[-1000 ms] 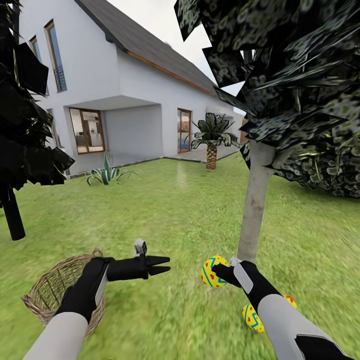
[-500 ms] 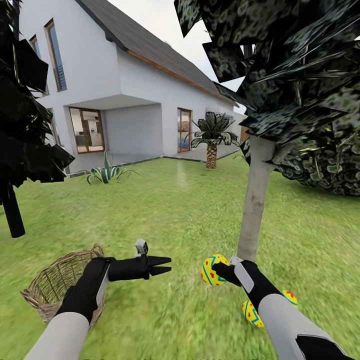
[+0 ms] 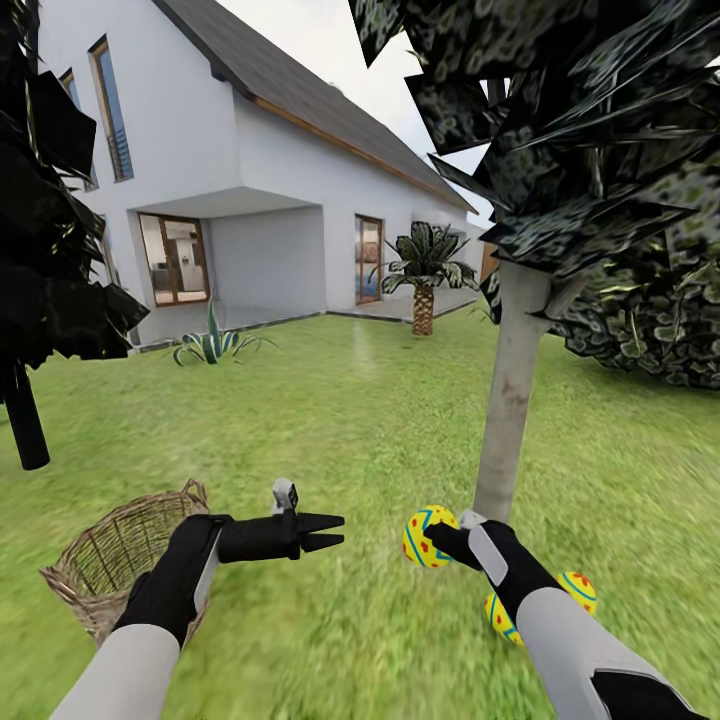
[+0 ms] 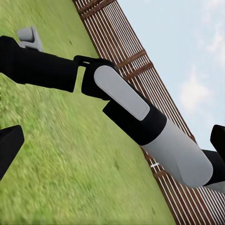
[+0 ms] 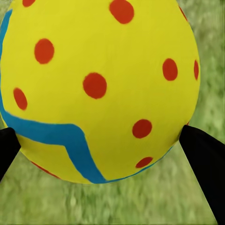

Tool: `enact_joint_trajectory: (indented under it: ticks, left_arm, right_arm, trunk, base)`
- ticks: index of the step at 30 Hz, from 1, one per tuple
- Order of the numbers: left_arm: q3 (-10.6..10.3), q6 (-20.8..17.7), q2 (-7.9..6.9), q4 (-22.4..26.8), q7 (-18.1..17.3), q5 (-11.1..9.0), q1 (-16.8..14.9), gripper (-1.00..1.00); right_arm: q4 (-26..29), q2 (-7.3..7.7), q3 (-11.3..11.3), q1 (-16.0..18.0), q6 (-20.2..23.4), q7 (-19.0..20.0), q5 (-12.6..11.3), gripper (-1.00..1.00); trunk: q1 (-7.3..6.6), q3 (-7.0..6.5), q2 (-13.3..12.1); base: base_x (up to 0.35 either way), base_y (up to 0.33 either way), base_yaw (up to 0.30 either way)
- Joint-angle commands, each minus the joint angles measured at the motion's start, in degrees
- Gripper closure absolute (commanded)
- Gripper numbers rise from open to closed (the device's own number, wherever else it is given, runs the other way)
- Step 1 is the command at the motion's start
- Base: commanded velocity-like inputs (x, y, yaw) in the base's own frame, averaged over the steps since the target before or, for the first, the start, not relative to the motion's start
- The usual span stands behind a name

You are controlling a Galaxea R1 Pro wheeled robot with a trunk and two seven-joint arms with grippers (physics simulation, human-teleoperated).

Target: Take the three Easter eggs out of the wicker basket on the lawn in the garden, then place them on the lawn next to a single tree (choose any tree) so that all three eggs are next to the same tree and none are left in the basket.

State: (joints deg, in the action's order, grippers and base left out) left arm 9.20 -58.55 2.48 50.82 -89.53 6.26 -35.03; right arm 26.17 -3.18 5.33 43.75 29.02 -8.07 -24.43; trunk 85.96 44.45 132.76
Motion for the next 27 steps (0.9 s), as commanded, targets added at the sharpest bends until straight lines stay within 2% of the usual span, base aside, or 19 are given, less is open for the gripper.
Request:
enact_joint_trajectory:
  ticks: [1,27]
  left_arm:
    - [0.2,-0.6,0.07,0.1,-0.5,0.6,0.0,-1.00]
    - [0.2,-0.5,0.07,0.0,0.5,0.7,0.0,-1.00]
  right_arm:
    - [0.1,-0.06,0.2,0.0,-0.1,-0.5,-0.5,1.00]
    - [-0.4,-0.16,0.2,0.0,-0.6,-1.0,-0.2,1.00]
  trunk:
    - [0.22,0.25,0.4]
    - [5.74,4.96,10.5]
  base:
    - [0.000,0.000,0.000]
    - [0.000,0.000,0.000]
